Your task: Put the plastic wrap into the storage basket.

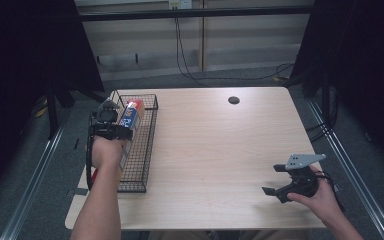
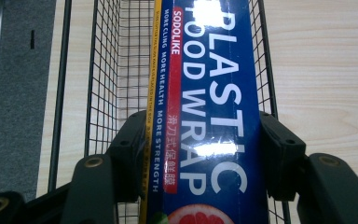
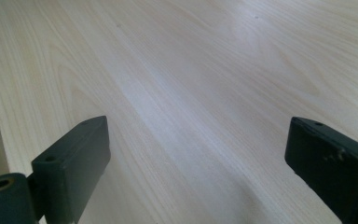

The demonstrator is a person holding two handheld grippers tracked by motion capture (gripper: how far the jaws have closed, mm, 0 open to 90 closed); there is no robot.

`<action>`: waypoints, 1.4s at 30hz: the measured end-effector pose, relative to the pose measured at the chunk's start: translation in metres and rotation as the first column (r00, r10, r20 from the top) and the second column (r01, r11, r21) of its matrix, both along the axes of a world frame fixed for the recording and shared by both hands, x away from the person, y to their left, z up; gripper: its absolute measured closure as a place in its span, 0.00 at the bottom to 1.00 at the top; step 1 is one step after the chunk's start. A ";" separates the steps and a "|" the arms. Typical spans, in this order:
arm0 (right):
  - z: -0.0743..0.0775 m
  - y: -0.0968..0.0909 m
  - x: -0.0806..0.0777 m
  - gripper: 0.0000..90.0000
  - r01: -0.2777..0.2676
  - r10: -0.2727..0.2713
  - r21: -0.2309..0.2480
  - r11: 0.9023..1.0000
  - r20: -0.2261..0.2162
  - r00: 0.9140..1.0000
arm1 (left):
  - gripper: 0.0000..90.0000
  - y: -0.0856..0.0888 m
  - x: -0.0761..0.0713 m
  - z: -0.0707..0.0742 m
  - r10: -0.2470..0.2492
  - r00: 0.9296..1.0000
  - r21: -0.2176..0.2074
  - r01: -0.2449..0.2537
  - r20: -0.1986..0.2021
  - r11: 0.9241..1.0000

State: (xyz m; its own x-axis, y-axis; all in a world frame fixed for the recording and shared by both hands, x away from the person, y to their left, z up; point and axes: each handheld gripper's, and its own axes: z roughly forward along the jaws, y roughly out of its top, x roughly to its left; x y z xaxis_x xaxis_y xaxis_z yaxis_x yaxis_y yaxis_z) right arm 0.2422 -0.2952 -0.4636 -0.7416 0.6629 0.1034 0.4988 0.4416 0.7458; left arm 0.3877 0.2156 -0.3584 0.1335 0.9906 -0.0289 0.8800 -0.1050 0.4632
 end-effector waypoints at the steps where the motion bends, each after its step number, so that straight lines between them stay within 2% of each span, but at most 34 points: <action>1: 0.000 0.000 0.000 0.07 0.000 0.000 -0.001 1.000 0.000 1.000 | 0.48 0.000 0.000 -0.001 0.001 1.000 0.006 -0.001 0.000 1.000; 7: 0.000 0.000 0.000 0.07 -0.001 0.001 -0.002 1.000 0.002 1.000 | 0.48 0.002 -0.001 -0.005 0.021 1.000 0.002 -0.021 -0.004 1.000; 42: 0.000 0.000 0.000 0.07 -0.002 0.002 -0.002 1.000 0.001 1.000 | 0.48 0.009 -0.001 -0.021 0.070 0.997 0.008 -0.070 -0.044 0.998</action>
